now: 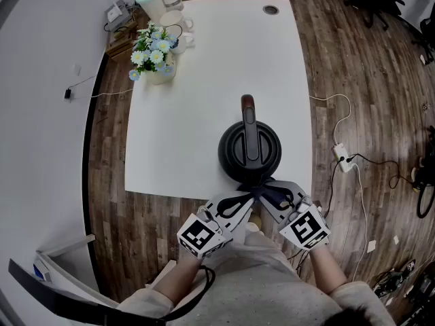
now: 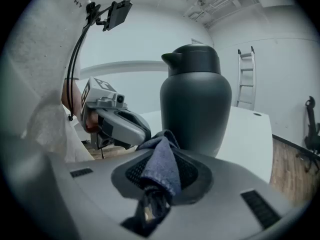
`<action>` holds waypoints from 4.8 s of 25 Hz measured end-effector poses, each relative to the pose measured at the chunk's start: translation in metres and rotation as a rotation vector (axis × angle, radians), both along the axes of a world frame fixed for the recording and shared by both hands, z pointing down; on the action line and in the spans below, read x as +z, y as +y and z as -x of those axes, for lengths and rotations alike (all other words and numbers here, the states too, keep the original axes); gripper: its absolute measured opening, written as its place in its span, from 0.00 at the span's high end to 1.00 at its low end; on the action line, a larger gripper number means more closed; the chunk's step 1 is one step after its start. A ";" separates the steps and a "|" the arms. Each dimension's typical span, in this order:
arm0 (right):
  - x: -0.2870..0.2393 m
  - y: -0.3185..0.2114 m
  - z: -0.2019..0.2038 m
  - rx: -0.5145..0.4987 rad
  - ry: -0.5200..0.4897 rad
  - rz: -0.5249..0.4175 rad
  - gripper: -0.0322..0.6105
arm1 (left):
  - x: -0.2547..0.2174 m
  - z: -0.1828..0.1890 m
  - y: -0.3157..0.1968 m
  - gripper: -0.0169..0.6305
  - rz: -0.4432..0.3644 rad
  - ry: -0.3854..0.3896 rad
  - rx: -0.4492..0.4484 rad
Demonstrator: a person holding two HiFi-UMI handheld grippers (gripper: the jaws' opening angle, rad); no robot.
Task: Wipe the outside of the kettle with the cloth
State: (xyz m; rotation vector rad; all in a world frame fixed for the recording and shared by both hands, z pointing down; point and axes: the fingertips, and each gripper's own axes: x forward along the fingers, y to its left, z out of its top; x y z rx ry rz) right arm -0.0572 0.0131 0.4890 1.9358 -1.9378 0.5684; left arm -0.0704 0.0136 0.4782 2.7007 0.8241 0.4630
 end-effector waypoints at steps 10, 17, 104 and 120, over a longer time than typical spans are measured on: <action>-0.103 0.046 -0.017 -0.152 0.094 -0.174 0.85 | -0.098 -0.017 0.050 0.97 0.088 0.245 0.126; -0.151 0.034 -0.039 -0.272 0.286 -0.211 0.85 | -0.129 -0.040 0.045 0.97 0.111 0.284 -0.126; -0.035 -0.024 -0.170 -1.454 0.201 -0.203 0.85 | -0.010 -0.160 0.002 0.97 0.099 0.060 -1.774; -0.157 -0.104 -0.171 -1.362 0.143 -0.480 0.85 | -0.123 -0.196 -0.064 0.97 -0.152 0.276 -1.657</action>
